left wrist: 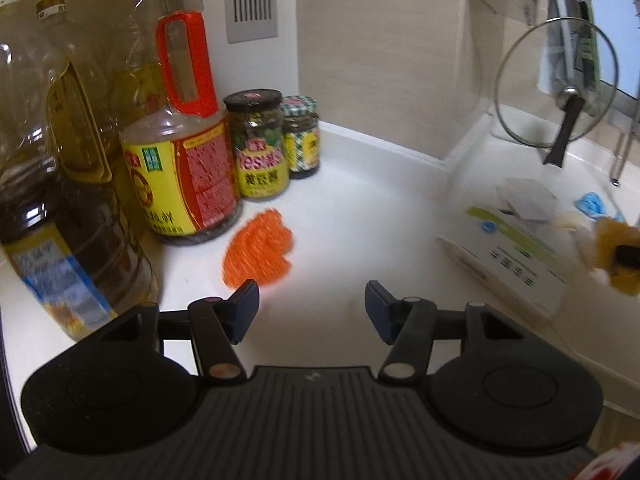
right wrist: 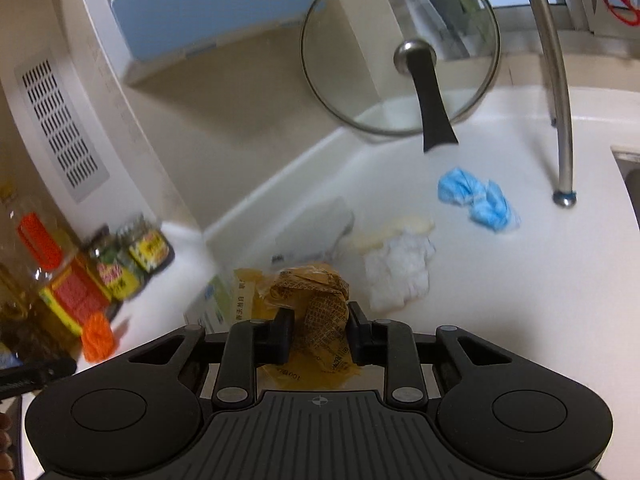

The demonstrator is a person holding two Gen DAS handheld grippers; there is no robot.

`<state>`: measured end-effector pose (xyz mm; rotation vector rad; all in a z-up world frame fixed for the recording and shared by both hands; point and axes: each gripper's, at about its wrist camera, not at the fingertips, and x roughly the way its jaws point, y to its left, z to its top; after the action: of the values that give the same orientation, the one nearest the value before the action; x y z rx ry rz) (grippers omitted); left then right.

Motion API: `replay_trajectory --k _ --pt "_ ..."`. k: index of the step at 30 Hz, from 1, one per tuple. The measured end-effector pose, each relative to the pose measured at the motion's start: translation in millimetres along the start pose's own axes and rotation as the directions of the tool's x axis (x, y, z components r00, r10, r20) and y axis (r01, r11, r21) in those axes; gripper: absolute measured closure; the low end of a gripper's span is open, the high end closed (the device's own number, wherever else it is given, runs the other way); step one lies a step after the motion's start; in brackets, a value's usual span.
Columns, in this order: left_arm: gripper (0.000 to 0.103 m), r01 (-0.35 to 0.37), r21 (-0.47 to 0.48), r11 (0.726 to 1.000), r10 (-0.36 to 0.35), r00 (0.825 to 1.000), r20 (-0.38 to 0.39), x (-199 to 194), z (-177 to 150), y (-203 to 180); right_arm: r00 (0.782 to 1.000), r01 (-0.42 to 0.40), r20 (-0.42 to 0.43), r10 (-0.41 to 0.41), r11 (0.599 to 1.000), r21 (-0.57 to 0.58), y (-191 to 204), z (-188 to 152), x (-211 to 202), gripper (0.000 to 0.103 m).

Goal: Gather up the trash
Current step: 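Grasp the brown crumpled paper bag with the right gripper, then grasp the orange mesh scrubber with the left gripper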

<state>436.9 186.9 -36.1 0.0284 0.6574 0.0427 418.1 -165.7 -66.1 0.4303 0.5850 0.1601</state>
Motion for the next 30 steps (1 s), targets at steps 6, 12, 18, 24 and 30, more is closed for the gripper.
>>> replay_trajectory --k 6,12,18,24,30 --pt "0.047 -0.059 0.026 0.998 0.059 0.998 0.015 30 18 5 1.0 0.001 0.016 -0.001 1.0 0.007 1 13 12 0.075" --pt "0.047 -0.111 0.036 0.993 0.111 0.994 -0.017 64 27 10 1.0 0.004 0.022 -0.005 1.0 0.024 -2 18 19 0.075" --pt "0.047 -0.126 0.048 0.991 0.128 0.99 -0.053 89 26 14 1.0 0.022 0.015 -0.023 0.999 0.041 -11 20 23 0.075" --pt "0.063 -0.137 0.051 0.989 0.14 0.988 -0.064 101 20 15 0.999 0.046 0.006 -0.046 0.997 0.067 -22 20 23 0.075" --pt "0.075 -0.133 0.053 0.99 0.136 0.989 -0.054 94 19 15 0.999 0.051 0.006 -0.052 0.994 0.099 -31 20 17 0.075"
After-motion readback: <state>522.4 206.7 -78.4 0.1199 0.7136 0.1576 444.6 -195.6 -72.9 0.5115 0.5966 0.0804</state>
